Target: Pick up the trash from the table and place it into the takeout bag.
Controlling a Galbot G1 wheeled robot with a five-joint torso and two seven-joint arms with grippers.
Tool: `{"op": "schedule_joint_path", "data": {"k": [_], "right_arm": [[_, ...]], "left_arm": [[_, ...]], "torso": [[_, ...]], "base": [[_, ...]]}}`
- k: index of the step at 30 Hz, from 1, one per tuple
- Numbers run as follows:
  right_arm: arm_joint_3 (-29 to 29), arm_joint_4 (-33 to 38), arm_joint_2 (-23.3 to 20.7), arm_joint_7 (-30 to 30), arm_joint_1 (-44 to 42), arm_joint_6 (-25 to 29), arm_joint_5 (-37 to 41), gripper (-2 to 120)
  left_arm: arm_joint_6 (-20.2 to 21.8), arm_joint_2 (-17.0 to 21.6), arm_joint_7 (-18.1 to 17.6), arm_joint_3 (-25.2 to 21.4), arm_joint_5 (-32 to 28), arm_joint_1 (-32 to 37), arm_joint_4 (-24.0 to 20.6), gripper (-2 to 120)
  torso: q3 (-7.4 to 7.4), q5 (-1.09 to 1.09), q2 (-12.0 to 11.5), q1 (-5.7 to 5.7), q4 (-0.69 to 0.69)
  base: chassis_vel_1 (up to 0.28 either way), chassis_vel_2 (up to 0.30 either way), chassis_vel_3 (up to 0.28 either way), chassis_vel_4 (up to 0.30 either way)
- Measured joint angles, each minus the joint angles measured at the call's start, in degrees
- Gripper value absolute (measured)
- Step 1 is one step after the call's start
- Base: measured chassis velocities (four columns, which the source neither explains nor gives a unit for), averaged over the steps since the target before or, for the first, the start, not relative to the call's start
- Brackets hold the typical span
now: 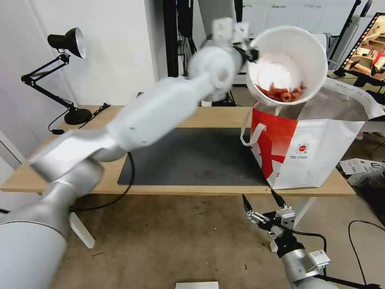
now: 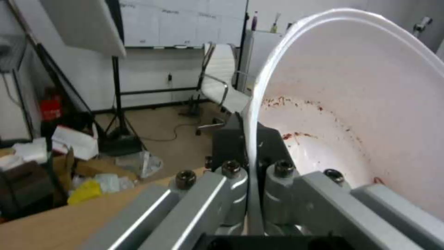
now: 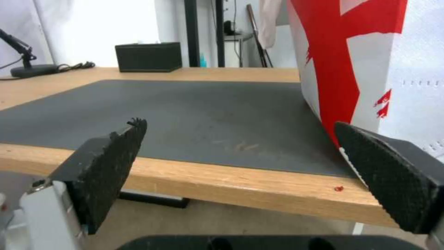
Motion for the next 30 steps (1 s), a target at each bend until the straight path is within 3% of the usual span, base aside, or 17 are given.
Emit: {"op": "schedule_joint_path", "data": {"k": [10, 20, 23, 26, 27, 30], "right_arm": [[0.0, 0.0, 0.0, 0.0, 0.0, 0.0, 0.0, 100], [0.0, 0.0, 0.0, 0.0, 0.0, 0.0, 0.0, 100], [0.0, 0.0, 0.0, 0.0, 0.0, 0.0, 0.0, 100], [0.0, 0.0, 0.0, 0.0, 0.0, 0.0, 0.0, 100], [0.0, 0.0, 0.0, 0.0, 0.0, 0.0, 0.0, 100], [0.0, 0.0, 0.0, 0.0, 0.0, 0.0, 0.0, 100]], "left_arm": [[-6.78, -1.15, 6.07, 6.11, 14.2, 2.43, 1.85, 0], [-5.08, -2.4, 7.82, 9.33, 13.33, 2.87, 1.45, 1], [-4.22, -3.29, 7.82, 9.39, 11.66, 3.08, 1.69, 10], [1.15, -3.77, 8.22, 9.39, 3.92, 3.61, -0.37, 34], [1.15, -3.77, 8.22, 9.39, 3.92, 3.61, -0.37, 34], [2.09, -4.07, 8.07, 9.78, 2.84, 4.23, -0.1, 52]], "torso": [[0.0, -0.02, 0.0, 0.0, 0.03], [-0.01, -0.02, 0.0, 0.0, 0.01], [-0.01, -0.02, 0.0, 0.0, 0.01], [-0.01, -0.02, 0.0, -0.01, 0.02], [-0.01, -0.02, 0.0, -0.01, 0.02], [-0.01, -0.02, 0.0, -0.01, 0.01]], "base": [[0.0, 0.0, 0.0, 0.0], [0.0, 0.0, 0.0, 0.0], [0.0, 0.0, 0.0, 0.0], [0.0, 0.0, 0.0, 0.0], [0.0, 0.0, 0.0, 0.0], [0.0, 0.0, 0.0, 0.0]]}}
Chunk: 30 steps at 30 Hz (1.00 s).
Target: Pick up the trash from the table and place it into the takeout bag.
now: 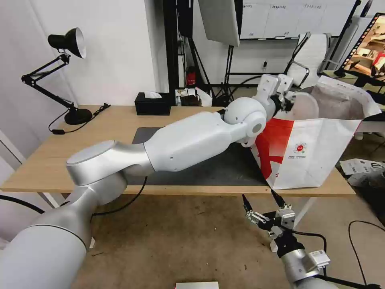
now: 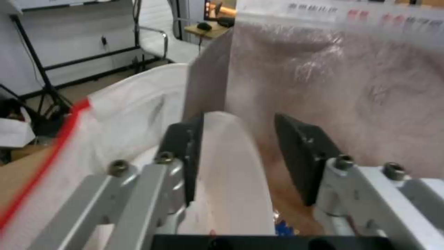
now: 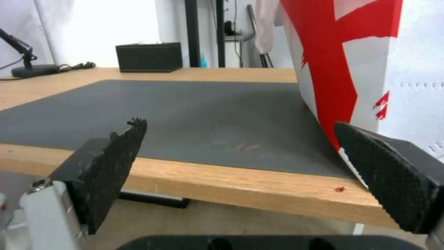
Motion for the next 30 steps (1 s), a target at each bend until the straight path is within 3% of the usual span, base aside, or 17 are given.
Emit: {"op": "schedule_joint_path", "data": {"k": [9, 12, 14, 16, 17, 19, 20, 23, 24, 26, 27, 29, 30], "right_arm": [[0.0, 0.0, 0.0, 0.0, 0.0, 0.0, 0.0, 100], [0.0, 0.0, 0.0, 0.0, 0.0, 0.0, 0.0, 100], [0.0, 0.0, 0.0, 0.0, 0.0, 0.0, 0.0, 100], [0.0, 0.0, 0.0, 0.0, 0.0, 0.0, 0.0, 100], [0.0, 0.0, 0.0, 0.0, 0.0, 0.0, 0.0, 100], [0.0, 0.0, 0.0, 0.0, 0.01, 0.0, 0.0, 100], [0.0, 0.0, 0.0, 0.0, 0.01, 0.0, 0.0, 100], [0.0, 0.0, 0.0, 0.0, 0.01, 0.0, 0.0, 100], [0.0, 0.0, 0.0, 0.0, 0.01, 0.0, 0.0, 100], [0.0, 0.0, -0.01, 0.0, 0.0, 0.0, 0.0, 100], [0.0, 0.0, -0.01, 0.0, 0.0, 0.0, 0.0, 100], [0.0, 0.0, 0.0, 0.0, 0.0, 0.0, 0.0, 100], [0.0, 0.0, 0.0, -0.01, 0.01, 0.0, 0.0, 100]], "left_arm": [[-0.26, 0.36, -0.84, -0.58, 2.23, 0.62, 0.52, 80], [-1.46, 3.0, -1.97, -1.94, 2.75, 0.82, -4.05, 95], [-1.6, 3.9, -2.07, -2.17, 2.75, 0.82, -5.39, 97], [-1.91, 9.55, -3.08, -3.65, 2.68, 0.99, -12.46, 99], [-1.91, 9.55, -3.08, -3.65, 2.68, 0.99, -12.46, 99], [-2.17, 14.96, -4.34, -5.69, 2.48, 2.19, -18.63, 100], [-2.17, 14.96, -4.34, -5.69, 2.48, 2.19, -18.63, 100], [-2.82, 26.92, -6.06, -11.46, 2.82, 7.92, -31.05, 100], [-2.82, 26.92, -6.06, -11.46, 2.82, 7.92, -31.05, 100], [-3.07, 35.79, -5.5, -17.15, 4.58, 15.08, -37.6, 100], [-3.07, 35.79, -5.5, -17.15, 4.58, 15.08, -37.6, 100], [-4.03, 44.66, -2.52, -27.38, 8.75, 27.03, -44.13, 100], [-4.55, 47.11, -1.63, -30.88, 10.17, 31.61, -46.32, 100]], "torso": [[0.0, 0.0, 0.0, 0.0, 0.0], [0.0, 0.0, 0.0, 0.0, -0.01], [0.0, -0.01, 0.0, 0.0, -0.01], [0.0, -0.02, 0.0, 0.0, -0.01], [0.0, -0.02, 0.0, 0.0, -0.01], [0.0, -0.03, 0.0, 0.0, 0.01], [0.0, -0.03, 0.0, 0.0, 0.01], [-0.01, -0.03, 0.0, 0.0, -0.01], [-0.01, -0.03, 0.0, 0.0, -0.01], [0.0, -0.05, 0.0, 0.0, 0.01], [0.0, -0.05, 0.0, 0.0, 0.01], [0.0, -0.08, 0.01, 0.0, 0.05], [0.0, -0.08, 0.01, 0.0, 0.07]], "base": [[0.0, 0.0, 0.0, 0.0], [0.0, 0.0, 0.0, 0.0], [0.0, 0.0, 0.0, 0.0], [0.0, 0.0, 0.0, 0.0], [0.0, 0.0, 0.0, 0.0], [0.0, 0.0, 0.0, 0.0], [0.0, 0.0, 0.0, 0.0], [0.0, 0.0, 0.0, 0.0], [0.0, 0.0, 0.0, 0.0], [0.0, 0.0, 0.0, 0.0], [0.0, 0.0, 0.0, 0.0], [0.0, 0.0, 0.0, 0.0], [0.0, 0.0, 0.0, 0.0]]}}
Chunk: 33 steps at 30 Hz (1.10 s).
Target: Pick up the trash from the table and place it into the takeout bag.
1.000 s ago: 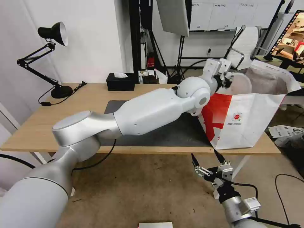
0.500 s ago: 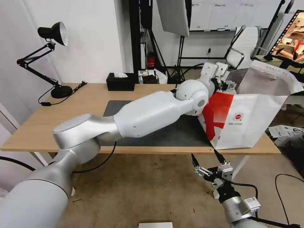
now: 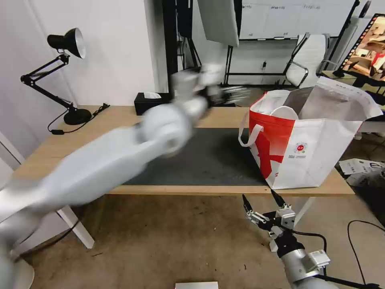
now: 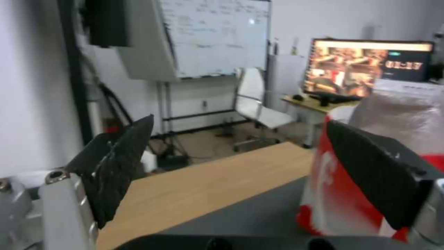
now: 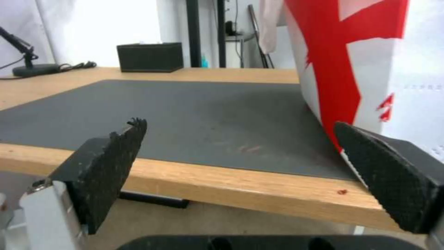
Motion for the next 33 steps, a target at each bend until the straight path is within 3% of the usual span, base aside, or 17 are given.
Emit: {"op": "schedule_joint_path", "data": {"k": [2, 4, 5, 7, 8, 11, 12, 15, 21, 25, 33], "right_arm": [[0.0, 0.0, 0.0, 0.01, 0.01, 0.0, 0.0, 100], [0.0, 0.0, 0.0, 0.0, -0.01, 0.0, 0.0, 100], [0.0, 0.0, 0.0, 0.0, -0.01, 0.0, 0.0, 100], [0.0, 0.0, 0.0, 0.0, -0.01, 0.0, 0.0, 100], [0.0, 0.0, 0.0, 0.0, -0.01, 0.0, 0.0, 100], [0.0, 0.0, 0.0, 0.0, 0.0, 0.0, 0.0, 100], [0.0, 0.0, 0.0, 0.0, 0.0, 0.0, 0.0, 100], [0.0, 0.0, -0.01, 0.0, -0.01, 0.0, 0.0, 100], [0.0, 0.0, 0.0, 0.01, -0.01, 0.0, 0.0, 100], [0.0, -0.01, 0.0, 0.0, -0.01, 0.0, 0.0, 100], [0.0, 0.0, 0.0, 0.0, -0.01, 0.0, 0.0, 100]], "left_arm": [[-0.35, 1.66, 0.58, -2.52, 0.69, 3.46, -1.55, 100], [-1.59, 5.17, 2.13, -12.19, 3.81, 15.62, -5.78, 100], [-1.59, 5.17, 2.13, -12.19, 3.81, 15.62, -5.78, 100], [-4.03, 5.96, 2.77, -19.72, 8.7, 26.91, -8.62, 100], [-4.03, 5.96, 2.77, -19.72, 8.7, 26.91, -8.62, 100], [-5.84, 2.02, 4.19, -25.91, 17.61, 40.47, -9.99, 100], [-5.84, 2.02, 4.19, -25.91, 17.61, 40.47, -9.99, 100], [-9.69, -6.69, 6.33, -35.06, 29.63, 58.64, -11.05, 100], [-13.03, -12.56, 8.55, -39.03, 37.78, 68.12, -10.8, 100], [-13.92, -18.84, 9.95, -41.12, 43.01, 74.81, -11.09, 100], [-13.5, -22.6, 10.23, -42.23, 45.92, 79.05, -11.16, 100]], "torso": [[0.0, 0.0, 0.0, 0.0, 0.0], [0.0, 0.01, 0.0, -0.01, -0.03], [0.0, 0.01, 0.0, -0.01, -0.03], [-0.01, 0.07, 0.01, -0.02, -0.04], [-0.01, 0.07, 0.01, -0.02, -0.04], [0.0, 0.06, 0.01, 0.0, -0.09], [0.0, 0.06, 0.01, 0.0, -0.09], [0.0, 0.06, 0.01, 0.0, -0.05], [0.0, 0.07, 0.0, 0.0, -0.06], [0.0, 0.08, 0.0, -0.01, -0.06], [0.0, 0.08, 0.0, 0.0, -0.07]], "base": [[0.0, 0.0, 0.0, 0.0], [0.0, 0.0, 0.0, 0.0], [0.0, 0.0, 0.0, 0.0], [0.0, 0.0, 0.0, 0.0], [0.0, 0.0, 0.0, 0.0], [0.0, 0.0, 0.0, 0.0], [0.0, 0.0, 0.0, 0.0], [0.0, 0.0, 0.0, 0.0], [0.0, 0.0, 0.0, 0.0], [0.0, 0.0, 0.0, 0.0], [0.0, 0.0, 0.0, 0.0]]}}
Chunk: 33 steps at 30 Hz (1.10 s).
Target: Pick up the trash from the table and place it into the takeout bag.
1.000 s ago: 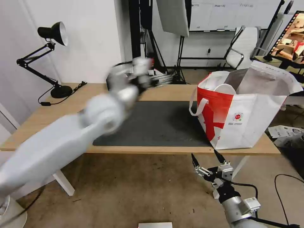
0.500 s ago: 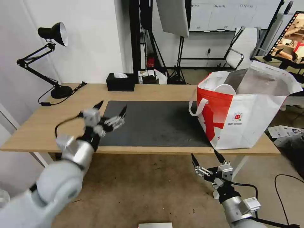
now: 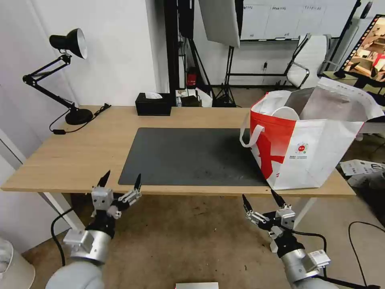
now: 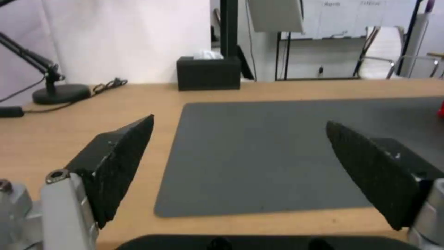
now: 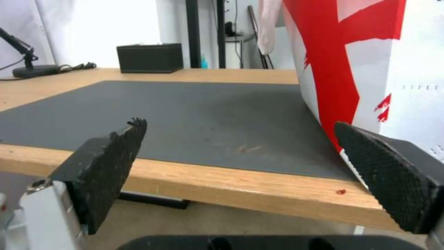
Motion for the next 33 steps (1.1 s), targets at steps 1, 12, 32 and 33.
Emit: {"op": "schedule_joint_path", "data": {"k": [1, 12, 32, 33], "right_arm": [[0.0, 0.0, 0.0, 0.0, 0.0, 0.0, 0.0, 100], [0.0, 0.0, 0.0, 0.0, 0.0, 0.0, 0.0, 100], [0.0, 0.0, 0.0, 0.0, 0.0, 0.0, 0.0, 100], [0.0, 0.0, 0.0, 0.0, 0.0, 0.0, 0.0, 100]], "left_arm": [[0.0, 0.0, 0.0, 0.0, 0.0, 0.0, 0.0, 100], [1.09, -2.15, -2.07, -0.25, 2.2, 3.84, -0.19, 100], [2.37, -1.98, -2.49, -0.02, 2.96, 4.43, -0.51, 100], [2.37, -1.98, -2.5, -0.01, 2.95, 4.42, -0.52, 100]], "torso": [[0.0, 0.0, 0.0, 0.0, 0.0], [0.0, -0.01, 0.0, 0.0, 0.0], [0.0, -0.01, 0.0, 0.0, 0.0], [0.0, -0.01, 0.0, 0.0, 0.01]], "base": [[0.0, 0.0, 0.0, 0.0], [0.0, 0.0, 0.0, 0.0], [0.0, 0.0, 0.0, 0.0], [0.0, 0.0, 0.0, 0.0]]}}
